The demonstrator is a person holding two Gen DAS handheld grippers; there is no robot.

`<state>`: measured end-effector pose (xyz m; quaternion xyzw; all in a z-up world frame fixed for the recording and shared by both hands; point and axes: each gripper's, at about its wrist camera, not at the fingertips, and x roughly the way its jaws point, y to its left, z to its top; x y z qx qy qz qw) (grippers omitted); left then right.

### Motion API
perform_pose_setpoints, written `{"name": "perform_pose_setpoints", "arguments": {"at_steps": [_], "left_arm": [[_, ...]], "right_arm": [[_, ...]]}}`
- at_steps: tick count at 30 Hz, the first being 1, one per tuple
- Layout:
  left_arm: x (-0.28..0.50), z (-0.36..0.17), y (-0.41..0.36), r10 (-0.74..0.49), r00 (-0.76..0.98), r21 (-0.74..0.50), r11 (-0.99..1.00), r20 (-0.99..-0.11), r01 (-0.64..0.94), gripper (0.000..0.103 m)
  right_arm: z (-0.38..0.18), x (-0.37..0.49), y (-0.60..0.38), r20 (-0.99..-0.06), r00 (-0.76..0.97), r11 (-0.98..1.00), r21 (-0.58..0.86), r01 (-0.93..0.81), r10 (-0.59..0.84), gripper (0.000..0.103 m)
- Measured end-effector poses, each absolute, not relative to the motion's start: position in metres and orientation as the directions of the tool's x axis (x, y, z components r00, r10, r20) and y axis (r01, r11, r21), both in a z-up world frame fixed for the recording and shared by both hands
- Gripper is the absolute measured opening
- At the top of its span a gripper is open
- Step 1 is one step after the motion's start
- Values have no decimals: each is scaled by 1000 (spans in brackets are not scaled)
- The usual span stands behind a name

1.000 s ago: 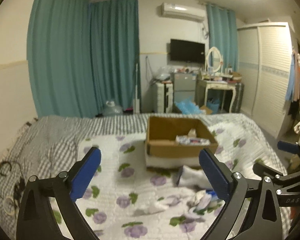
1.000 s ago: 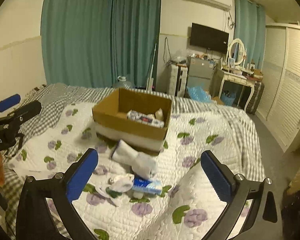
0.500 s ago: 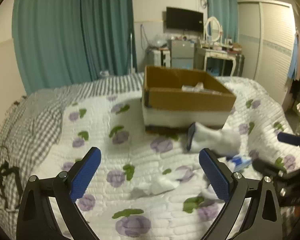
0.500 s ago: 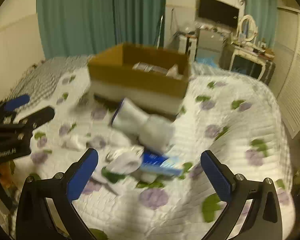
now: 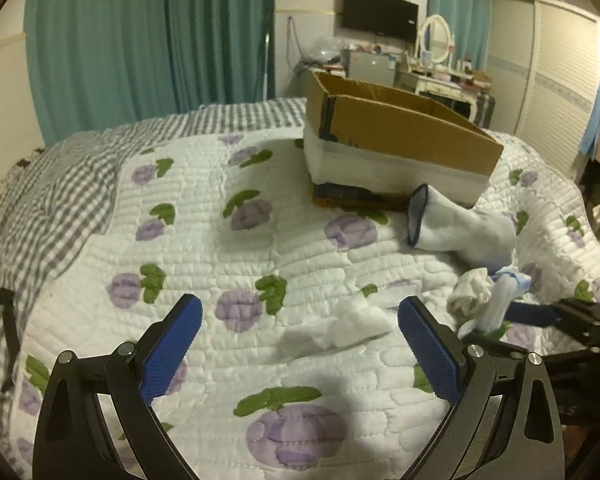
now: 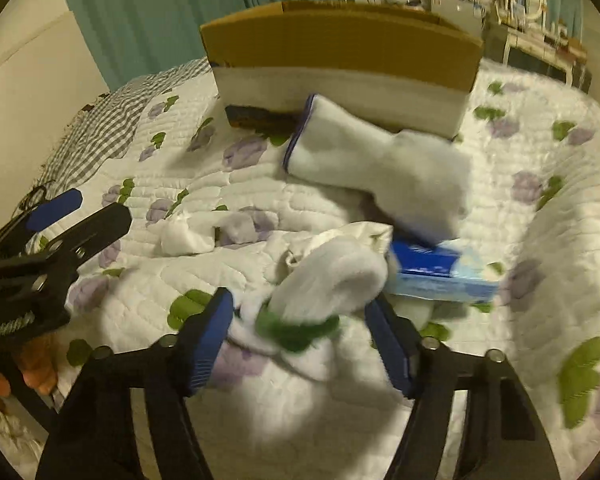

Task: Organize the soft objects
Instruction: 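Grasp the white glove with the right tool while the left tool grasps a white sock, then carry the glove and sock into the box and open both tools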

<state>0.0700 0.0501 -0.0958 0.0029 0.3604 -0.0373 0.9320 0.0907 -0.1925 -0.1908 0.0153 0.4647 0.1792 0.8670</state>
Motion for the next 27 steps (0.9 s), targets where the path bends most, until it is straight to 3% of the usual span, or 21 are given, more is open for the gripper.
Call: {"name": "perform_pose_setpoints", "arguments": {"at_steps": [4,14,16,20,22,25,27], "left_arm": [[72,-99,48,-80,735,-19,996,-673,90,100],[79,-120,31,-107,688,5,987,-717,159,98],[81,-124,24,-124,674,5,982,-728,187,87],[96,-137,14,-135,619,-12,980,-774,199,77],[103,-141,16,-164,596,-65,981,-786,185,59],[109,-146,19,-236,562,-156,970,-793,186,47],[107,-144,17,-249,559,-166,966,-791,196,44]], "right_arm": [[-200,95,-184,-816,459,923,217,-319,351,39],[-163,79,-203,-771,579,951,110,-288,265,33],[-161,81,-208,-768,585,955,117,-273,262,33],[-162,80,-209,-771,581,954,114,-278,261,33],[-163,79,-205,-771,582,953,105,-285,259,33],[-164,78,-205,-773,580,952,101,-289,258,33],[-163,77,-206,-774,579,952,102,-288,258,33]]}}
